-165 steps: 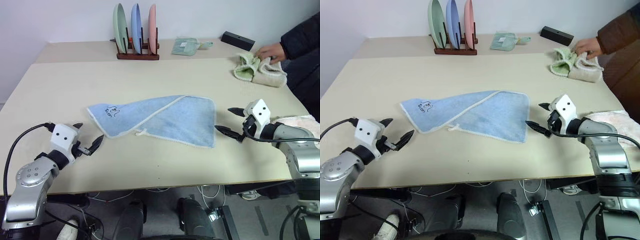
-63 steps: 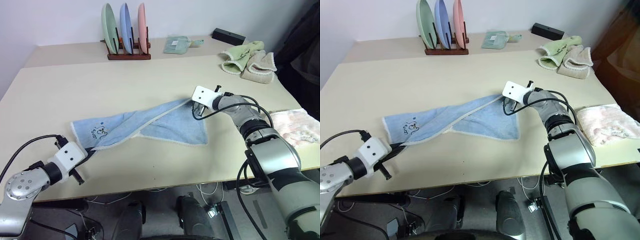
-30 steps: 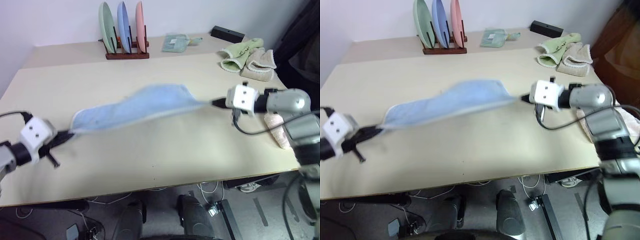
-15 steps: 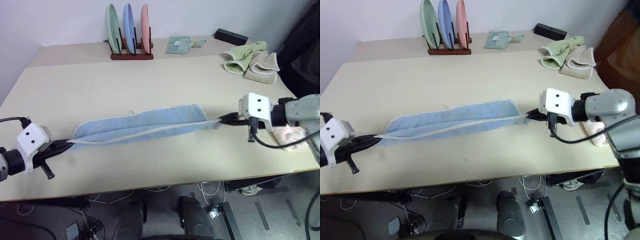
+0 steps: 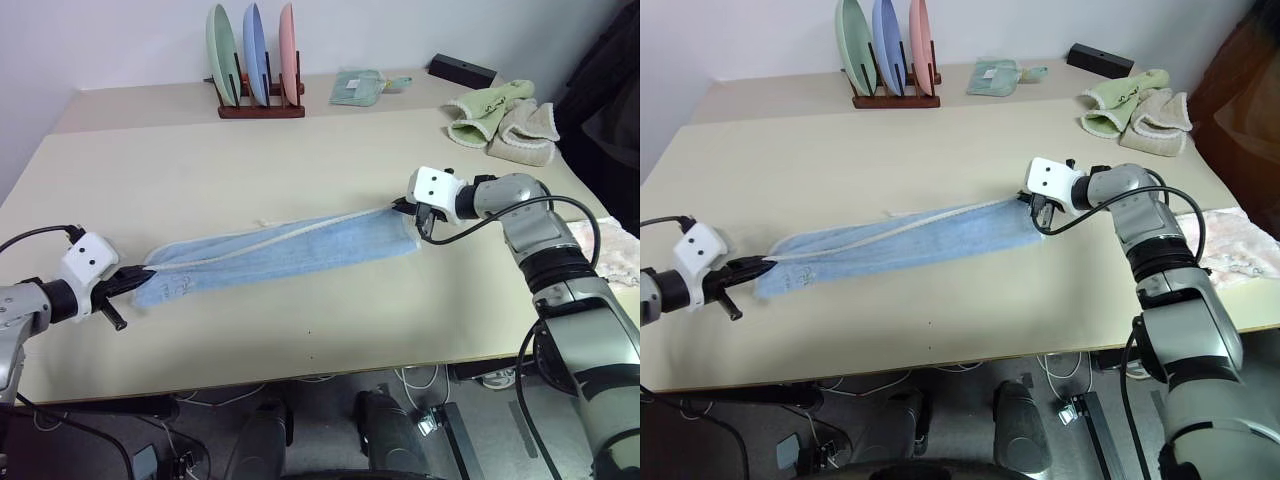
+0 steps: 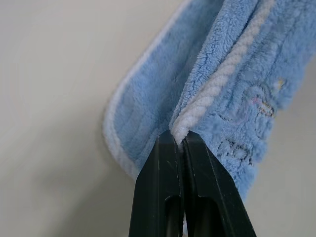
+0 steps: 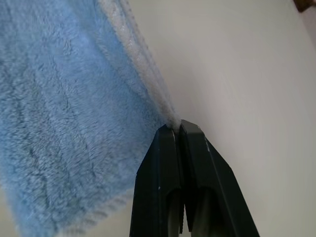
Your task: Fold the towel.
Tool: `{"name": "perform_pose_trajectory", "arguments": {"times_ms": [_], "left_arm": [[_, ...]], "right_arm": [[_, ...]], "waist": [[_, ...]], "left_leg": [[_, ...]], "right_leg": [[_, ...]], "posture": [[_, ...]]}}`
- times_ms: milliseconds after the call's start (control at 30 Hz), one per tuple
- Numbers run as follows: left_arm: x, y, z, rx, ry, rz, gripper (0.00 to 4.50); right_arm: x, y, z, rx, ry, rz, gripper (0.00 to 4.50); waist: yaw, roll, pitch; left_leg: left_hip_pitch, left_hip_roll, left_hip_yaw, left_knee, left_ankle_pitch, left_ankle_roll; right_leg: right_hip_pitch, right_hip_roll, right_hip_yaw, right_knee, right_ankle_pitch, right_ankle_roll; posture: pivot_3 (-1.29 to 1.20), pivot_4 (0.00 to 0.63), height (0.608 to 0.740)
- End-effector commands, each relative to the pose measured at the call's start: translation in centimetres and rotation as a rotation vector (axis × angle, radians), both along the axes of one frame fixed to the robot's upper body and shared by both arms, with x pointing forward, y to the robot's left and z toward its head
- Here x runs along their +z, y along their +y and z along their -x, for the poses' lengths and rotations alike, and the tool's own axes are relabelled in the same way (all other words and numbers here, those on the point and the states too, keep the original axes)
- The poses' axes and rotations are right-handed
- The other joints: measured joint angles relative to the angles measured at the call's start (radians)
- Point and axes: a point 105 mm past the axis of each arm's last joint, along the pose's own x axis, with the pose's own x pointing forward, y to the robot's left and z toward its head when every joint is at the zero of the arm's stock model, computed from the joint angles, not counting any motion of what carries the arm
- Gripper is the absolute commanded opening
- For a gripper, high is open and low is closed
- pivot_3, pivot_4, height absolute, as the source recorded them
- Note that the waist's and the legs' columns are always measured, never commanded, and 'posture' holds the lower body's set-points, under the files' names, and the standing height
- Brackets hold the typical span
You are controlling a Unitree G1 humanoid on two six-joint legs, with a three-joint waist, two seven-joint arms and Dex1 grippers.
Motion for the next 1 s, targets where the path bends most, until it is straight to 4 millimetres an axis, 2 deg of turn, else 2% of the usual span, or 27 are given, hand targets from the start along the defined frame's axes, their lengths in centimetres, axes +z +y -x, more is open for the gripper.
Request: {"name": "perform_pose_trajectory", "arguments": {"times_ms": [33,333,400,433,500,533,700,900,1000], "left_arm": [[0.1,0.1,-0.2,0.001,-0.008,-0.01,0.0],[-0.4,0.1,-0.3,0.012,-0.005,0.006,0.0],[-0.2,0.2,-0.8,0.046,-0.01,0.058,0.0],[0.1,0.2,-1.0,0.059,-0.016,0.084,0.0],[0.5,0.3,-1.3,0.088,-0.03,0.131,0.6],[0.6,0.3,-1.4,0.094,-0.035,0.138,0.93],[1.3,0.8,-1.8,0.156,-0.114,0.151,3.3],[2.3,3.1,-3.3,0.394,-0.24,0.237,3.3],[2.0,4.8,-4.0,0.59,-0.29,0.307,3.3]], "right_arm": [[1.5,0.1,-0.6,0.005,-0.062,-0.011,0.05],[1.7,-0.2,-1.0,-0.007,-0.087,-0.022,0.05],[1.7,-0.2,-1.0,-0.013,-0.074,-0.036,0.05],[1.8,-0.2,-1.1,-0.017,-0.073,-0.045,0.28],[2.0,-0.2,-1.1,-0.021,-0.067,-0.06,0.89],[2.1,-0.2,-1.2,-0.022,-0.073,-0.062,1.34],[2.6,-0.8,-1.5,-0.065,-0.128,-0.075,3.79],[3.0,-1.5,-1.9,-0.129,-0.184,-0.125,3.79],[3.3,-1.9,-1.9,-0.166,-0.22,-0.16,3.79]], "waist": [[0.0,0.0,0.0],[-0.001,0.0,0.0],[-0.001,0.0,0.0],[-0.001,0.0,0.0],[-0.001,0.0,0.0],[-0.001,0.0,0.0],[-0.003,0.0,0.0],[0.001,0.0,0.0],[0.001,0.0,0.0]], "left_leg": [[0.0,0.0,0.0,0.0,0.0,0.0],[0.0,0.0,0.0,0.0,0.0,0.0],[0.0,0.0,0.0,0.0,0.0,0.0],[0.0,0.0,0.0,0.0,0.0,0.0],[0.0,0.0,0.0,0.0,0.0,0.0],[0.0,0.0,0.0,0.0,0.0,0.0],[0.001,0.0,0.0,0.0,0.0,0.0],[0.001,0.0,-0.001,0.0,0.001,-0.001],[0.001,0.0,-0.001,0.0,0.001,-0.001]], "right_leg": [[0.0,0.0,0.0,0.0,0.0,0.0],[0.0,0.0,0.0,0.0,0.0,0.0],[0.0,0.0,0.0,0.001,0.0,0.0],[0.0,0.0,0.0,0.001,0.0,0.0],[0.0,0.0,0.0,0.001,0.0,0.0],[0.0,0.0,0.0,0.001,0.0,0.0],[0.0,0.0,0.0,0.001,0.0,0.0],[0.0,0.0,0.0,0.001,0.0,0.0],[0.0,0.0,0.0,0.001,0.0,0.0]], "posture": [[0.0,0.15,0.74],[0.0,0.15,0.74],[0.0,0.15,0.74],[0.0,0.15,0.74],[0.0,0.15,0.74],[0.0,0.15,0.74],[0.0,0.15,0.74],[0.0,0.15,0.74],[0.0,0.15,0.74]]}}
